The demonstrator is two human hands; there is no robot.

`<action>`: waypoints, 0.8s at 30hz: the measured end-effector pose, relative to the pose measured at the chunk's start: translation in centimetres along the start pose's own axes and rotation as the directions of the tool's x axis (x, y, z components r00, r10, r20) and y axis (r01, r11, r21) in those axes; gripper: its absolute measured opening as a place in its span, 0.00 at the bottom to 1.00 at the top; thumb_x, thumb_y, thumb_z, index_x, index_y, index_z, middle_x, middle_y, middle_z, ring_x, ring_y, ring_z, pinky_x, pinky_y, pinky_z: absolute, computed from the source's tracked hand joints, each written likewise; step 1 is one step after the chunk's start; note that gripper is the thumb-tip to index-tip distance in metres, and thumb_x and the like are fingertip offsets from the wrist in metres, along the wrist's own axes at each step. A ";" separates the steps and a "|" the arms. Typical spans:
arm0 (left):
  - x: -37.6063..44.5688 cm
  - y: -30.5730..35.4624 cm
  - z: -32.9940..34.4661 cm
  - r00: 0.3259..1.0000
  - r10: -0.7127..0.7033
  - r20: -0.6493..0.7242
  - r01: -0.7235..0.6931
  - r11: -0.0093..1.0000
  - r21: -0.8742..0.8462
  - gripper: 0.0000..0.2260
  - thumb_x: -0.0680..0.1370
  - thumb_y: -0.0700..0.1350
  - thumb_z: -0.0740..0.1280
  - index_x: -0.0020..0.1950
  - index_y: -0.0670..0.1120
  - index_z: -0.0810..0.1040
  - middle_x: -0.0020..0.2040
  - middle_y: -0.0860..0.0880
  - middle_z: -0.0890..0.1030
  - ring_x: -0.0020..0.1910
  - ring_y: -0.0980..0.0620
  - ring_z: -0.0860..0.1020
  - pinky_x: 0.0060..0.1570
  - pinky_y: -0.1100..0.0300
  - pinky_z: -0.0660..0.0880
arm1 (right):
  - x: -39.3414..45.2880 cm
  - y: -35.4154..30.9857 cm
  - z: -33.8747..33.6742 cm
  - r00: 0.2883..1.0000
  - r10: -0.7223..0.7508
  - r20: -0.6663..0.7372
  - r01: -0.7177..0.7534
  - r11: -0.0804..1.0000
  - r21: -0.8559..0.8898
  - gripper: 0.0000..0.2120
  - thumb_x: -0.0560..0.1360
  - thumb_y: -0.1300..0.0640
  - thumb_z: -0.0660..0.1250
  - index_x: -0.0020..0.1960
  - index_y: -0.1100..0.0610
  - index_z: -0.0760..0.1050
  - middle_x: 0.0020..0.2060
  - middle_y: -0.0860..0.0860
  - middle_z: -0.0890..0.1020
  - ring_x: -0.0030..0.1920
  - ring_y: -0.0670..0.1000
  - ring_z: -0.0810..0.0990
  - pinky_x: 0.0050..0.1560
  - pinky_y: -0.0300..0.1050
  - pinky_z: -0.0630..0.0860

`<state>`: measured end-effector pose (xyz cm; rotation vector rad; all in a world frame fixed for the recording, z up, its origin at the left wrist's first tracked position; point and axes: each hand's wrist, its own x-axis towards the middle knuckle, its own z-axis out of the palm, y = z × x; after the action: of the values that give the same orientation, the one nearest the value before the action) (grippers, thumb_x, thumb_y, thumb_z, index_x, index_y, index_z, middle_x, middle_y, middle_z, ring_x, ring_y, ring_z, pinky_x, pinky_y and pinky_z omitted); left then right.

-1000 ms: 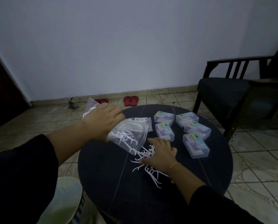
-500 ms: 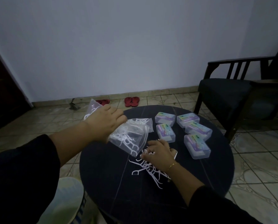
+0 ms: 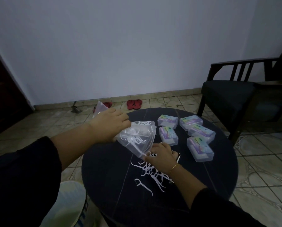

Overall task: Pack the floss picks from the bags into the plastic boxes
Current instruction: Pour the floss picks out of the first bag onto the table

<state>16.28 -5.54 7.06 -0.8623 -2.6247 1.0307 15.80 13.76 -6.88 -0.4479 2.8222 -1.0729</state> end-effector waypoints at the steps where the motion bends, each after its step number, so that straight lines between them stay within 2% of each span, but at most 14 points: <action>1: 0.0 0.0 0.0 1.000 -0.002 -0.004 0.002 1.000 -0.005 0.25 0.73 0.57 0.67 0.68 0.54 0.66 0.66 0.51 0.70 0.63 0.50 0.69 0.63 0.55 0.63 | -0.1 0.0 0.0 1.000 -0.002 -0.003 0.002 1.000 0.009 0.08 0.72 0.43 0.67 0.43 0.47 0.79 0.62 0.37 0.71 0.71 0.48 0.54 0.61 0.51 0.52; 5: -0.1 0.1 0.1 1.000 -0.013 -0.027 0.014 1.000 0.018 0.34 0.70 0.63 0.66 0.72 0.55 0.59 0.64 0.52 0.70 0.61 0.51 0.69 0.60 0.55 0.64 | -0.2 0.3 0.0 1.000 0.013 0.025 -0.014 0.999 0.040 0.14 0.70 0.44 0.68 0.55 0.44 0.78 0.63 0.38 0.71 0.72 0.49 0.53 0.63 0.52 0.51; 7: -0.1 0.2 0.1 1.000 -0.021 -0.013 0.021 0.998 0.061 0.38 0.71 0.64 0.65 0.75 0.54 0.53 0.64 0.51 0.68 0.60 0.50 0.68 0.60 0.55 0.64 | -0.1 0.4 0.0 1.000 0.013 0.009 -0.014 0.997 0.080 0.13 0.71 0.46 0.67 0.55 0.45 0.78 0.61 0.38 0.72 0.71 0.48 0.55 0.62 0.51 0.52; 9: 0.0 0.3 -0.1 0.999 -0.034 -0.020 0.036 0.995 0.096 0.38 0.71 0.64 0.63 0.75 0.52 0.51 0.65 0.50 0.67 0.60 0.50 0.67 0.60 0.55 0.64 | -0.1 0.2 -0.1 1.000 0.028 -0.004 -0.027 0.987 0.156 0.10 0.71 0.49 0.67 0.52 0.47 0.78 0.54 0.37 0.73 0.68 0.46 0.58 0.59 0.48 0.52; 12: 0.1 0.4 -0.2 0.998 -0.055 -0.031 0.058 0.994 0.088 0.37 0.72 0.64 0.63 0.75 0.51 0.53 0.65 0.50 0.68 0.61 0.49 0.68 0.61 0.55 0.64 | -0.1 0.3 -0.1 0.999 0.046 -0.014 -0.042 0.976 0.213 0.08 0.69 0.48 0.66 0.46 0.47 0.78 0.48 0.35 0.73 0.67 0.46 0.60 0.56 0.47 0.52; 14: 0.1 0.4 0.1 0.998 -0.061 -0.032 0.064 0.994 0.084 0.36 0.71 0.64 0.65 0.74 0.51 0.57 0.65 0.50 0.69 0.61 0.49 0.69 0.61 0.54 0.64 | -0.2 0.5 -0.2 0.998 0.052 -0.031 -0.044 0.976 0.212 0.01 0.71 0.50 0.67 0.42 0.45 0.76 0.49 0.35 0.73 0.68 0.47 0.60 0.56 0.47 0.51; 17: 0.2 0.3 0.5 0.998 -0.053 -0.040 0.056 0.994 0.091 0.31 0.71 0.61 0.67 0.70 0.51 0.64 0.63 0.50 0.72 0.60 0.50 0.70 0.59 0.55 0.64 | -0.5 0.7 -0.5 0.998 0.063 -0.015 -0.057 0.971 0.232 0.06 0.72 0.50 0.69 0.47 0.42 0.76 0.52 0.40 0.68 0.70 0.47 0.58 0.62 0.47 0.51; 19: 0.3 0.3 0.5 0.999 -0.043 -0.026 0.045 0.996 0.074 0.27 0.72 0.59 0.67 0.68 0.51 0.66 0.63 0.51 0.72 0.61 0.50 0.70 0.60 0.55 0.64 | -0.5 0.7 -0.5 0.999 0.053 -0.011 -0.050 0.975 0.218 0.07 0.72 0.48 0.69 0.50 0.42 0.77 0.52 0.40 0.67 0.69 0.47 0.58 0.63 0.48 0.51; 21: 0.4 0.4 0.3 0.999 -0.032 -0.029 0.034 0.998 0.053 0.25 0.73 0.58 0.67 0.67 0.52 0.67 0.63 0.50 0.72 0.60 0.50 0.71 0.60 0.55 0.64 | -0.1 0.8 -0.1 0.999 0.027 -0.021 -0.023 0.985 0.170 0.02 0.71 0.46 0.69 0.44 0.41 0.78 0.49 0.36 0.71 0.68 0.47 0.60 0.61 0.50 0.53; 24: 0.2 0.3 0.1 0.999 -0.020 -0.032 0.021 0.999 0.045 0.25 0.72 0.58 0.67 0.66 0.52 0.67 0.61 0.50 0.73 0.59 0.49 0.72 0.59 0.55 0.65 | 0.6 1.0 0.4 0.999 0.020 -0.025 -0.016 0.988 0.155 0.10 0.71 0.46 0.69 0.33 0.40 0.73 0.47 0.35 0.75 0.64 0.45 0.63 0.60 0.50 0.57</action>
<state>16.21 -5.29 6.77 -0.8329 -2.5681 1.0585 15.12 14.02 -7.86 -0.3960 2.7320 -1.2922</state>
